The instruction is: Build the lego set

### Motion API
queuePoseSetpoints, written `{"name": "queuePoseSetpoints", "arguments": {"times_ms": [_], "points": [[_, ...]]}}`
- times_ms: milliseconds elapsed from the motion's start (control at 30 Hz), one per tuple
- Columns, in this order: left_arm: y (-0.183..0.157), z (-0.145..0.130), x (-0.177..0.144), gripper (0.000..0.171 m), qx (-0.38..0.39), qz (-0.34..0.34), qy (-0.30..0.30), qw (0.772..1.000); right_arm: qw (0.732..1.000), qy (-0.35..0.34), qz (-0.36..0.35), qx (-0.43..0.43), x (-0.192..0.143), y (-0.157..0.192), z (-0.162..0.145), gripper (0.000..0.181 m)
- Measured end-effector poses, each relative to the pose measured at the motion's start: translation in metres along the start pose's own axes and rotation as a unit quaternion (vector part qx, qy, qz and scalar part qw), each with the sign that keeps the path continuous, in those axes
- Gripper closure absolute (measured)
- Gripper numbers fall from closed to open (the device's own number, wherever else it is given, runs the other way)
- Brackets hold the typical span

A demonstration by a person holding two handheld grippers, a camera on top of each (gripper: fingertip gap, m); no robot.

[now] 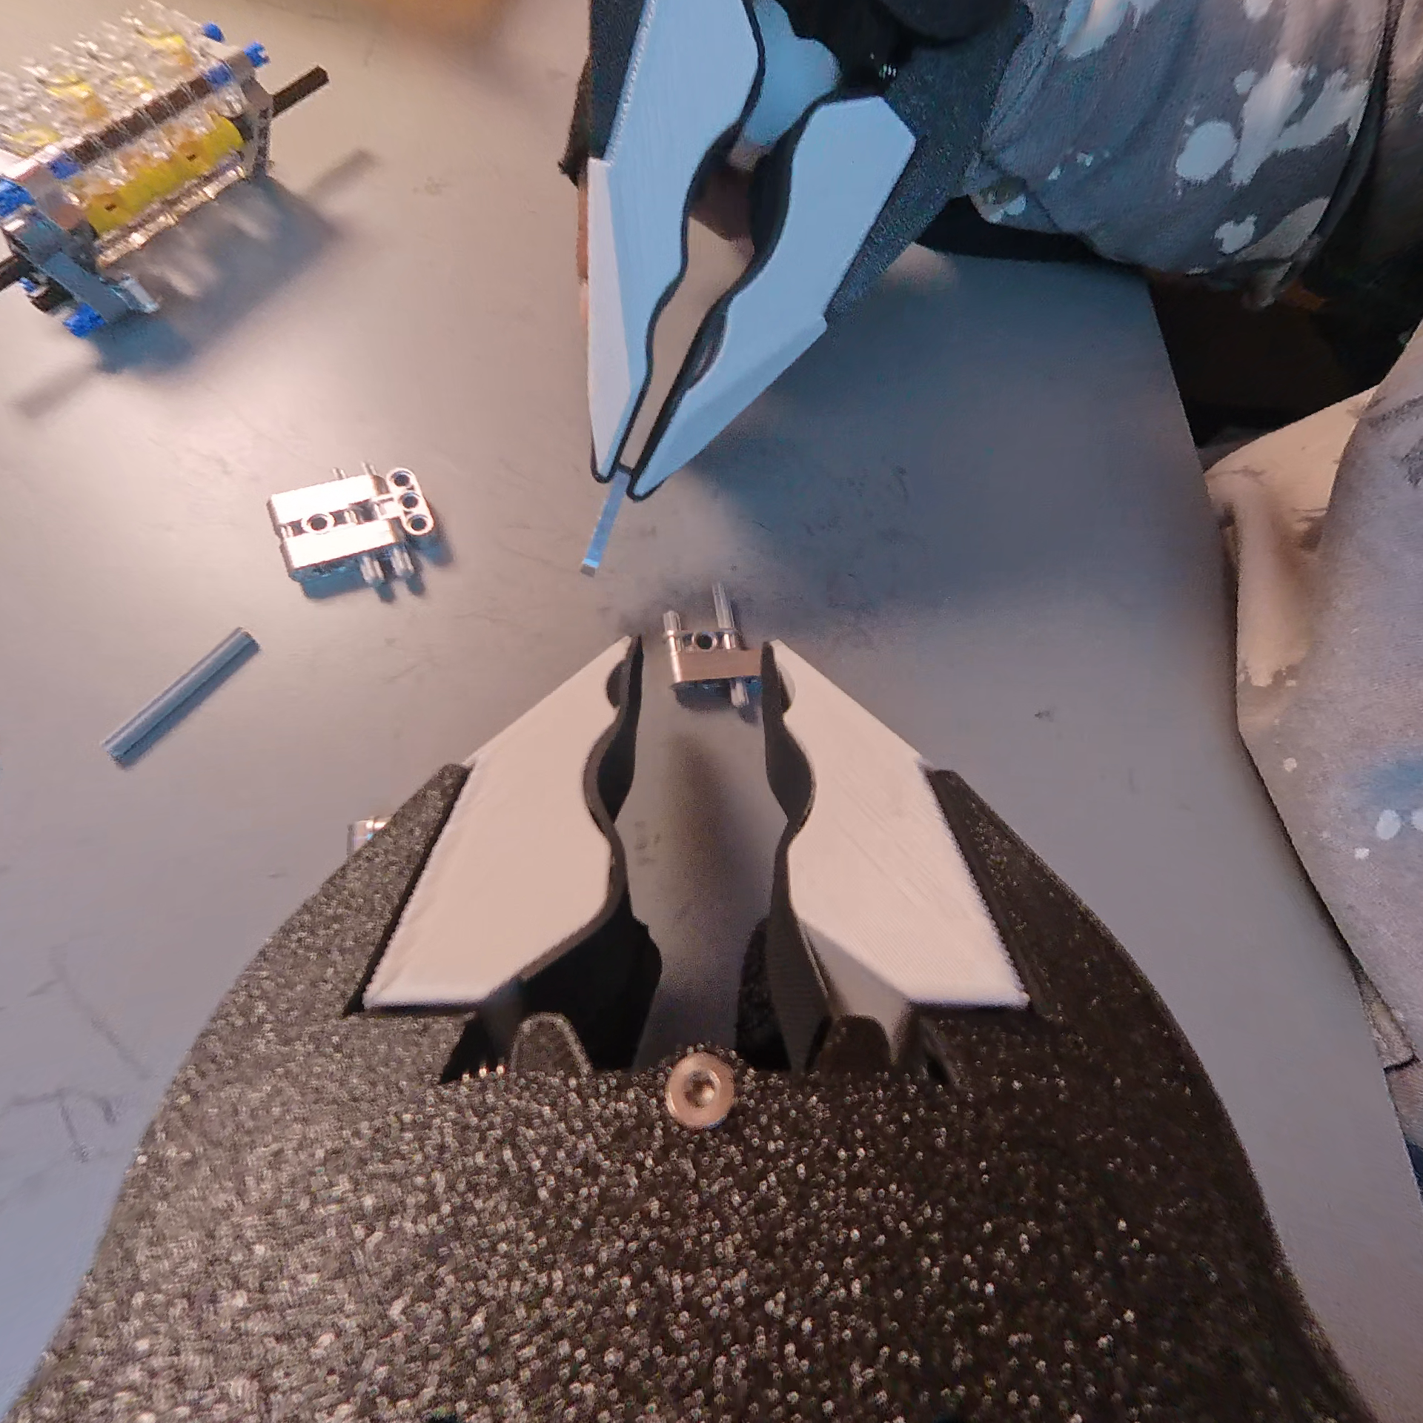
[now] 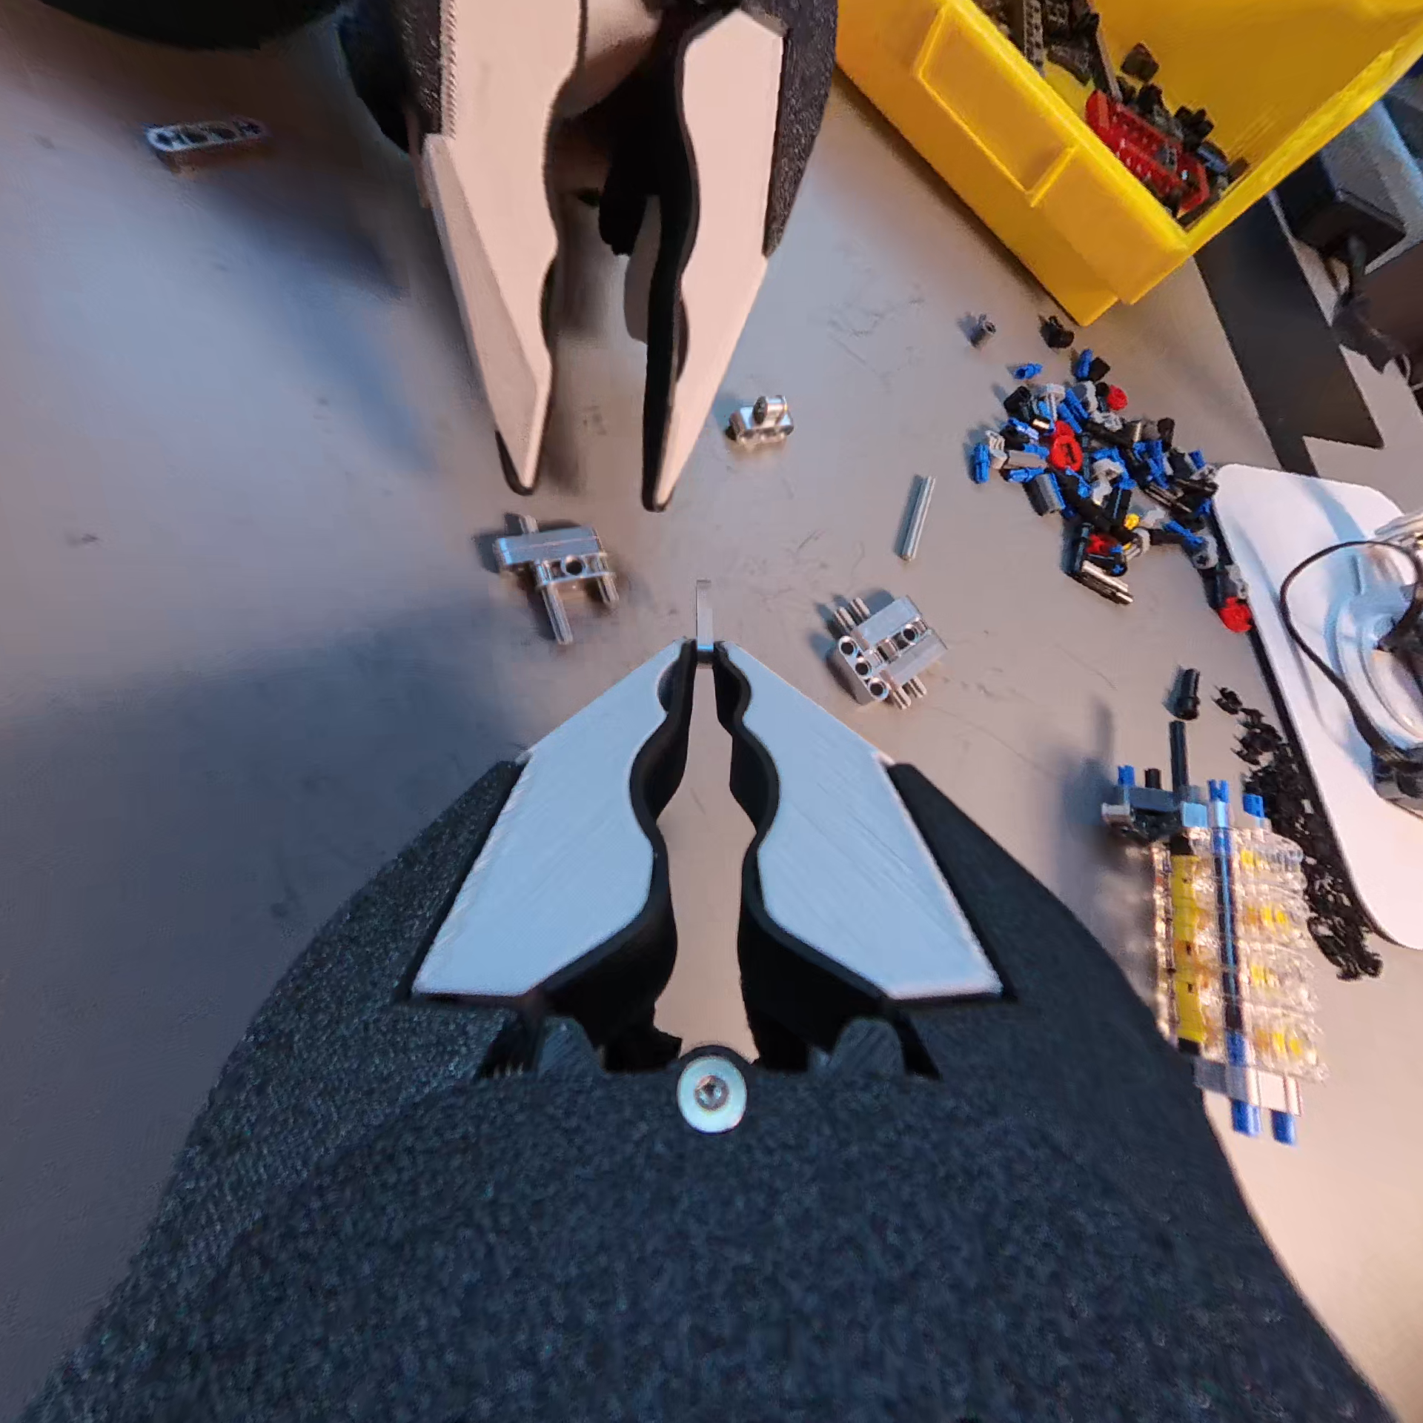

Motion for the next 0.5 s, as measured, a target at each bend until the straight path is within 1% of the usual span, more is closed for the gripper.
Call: {"name": "queuePoseSetpoints", "arguments": {"times_ms": [233,300,367,500], "points": [[-0.003,-0.015,0.009,0.134,0.025,0.013,0.052,0.998,0.999,0.043,0.009,-0.001,-0.002,0.002,-0.015,0.179],[-0.004,-0.017,0.012,0.135,0.036,0.017,0.062,0.997,0.999,0.052,0.011,-0.006,-0.002,0.004,-0.015,0.179],[-0.003,-0.018,0.013,0.141,0.048,0.026,0.065,0.996,0.998,0.061,0.013,-0.011,-0.003,0.005,-0.017,0.179],[-0.003,-0.018,0.013,0.141,0.047,0.026,0.066,0.996,0.996,0.084,0.014,0.007,-0.004,0.003,-0.028,0.179]]}}
Point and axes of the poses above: each gripper's, where its closed fingertips meet, x out along the fingers, z out of its top, y = z × x across the jaws, the point moved 1 cm from there along -x, back along the fingers, and after that the axes turned 11 degrees about -y, right-handed, at the moved point
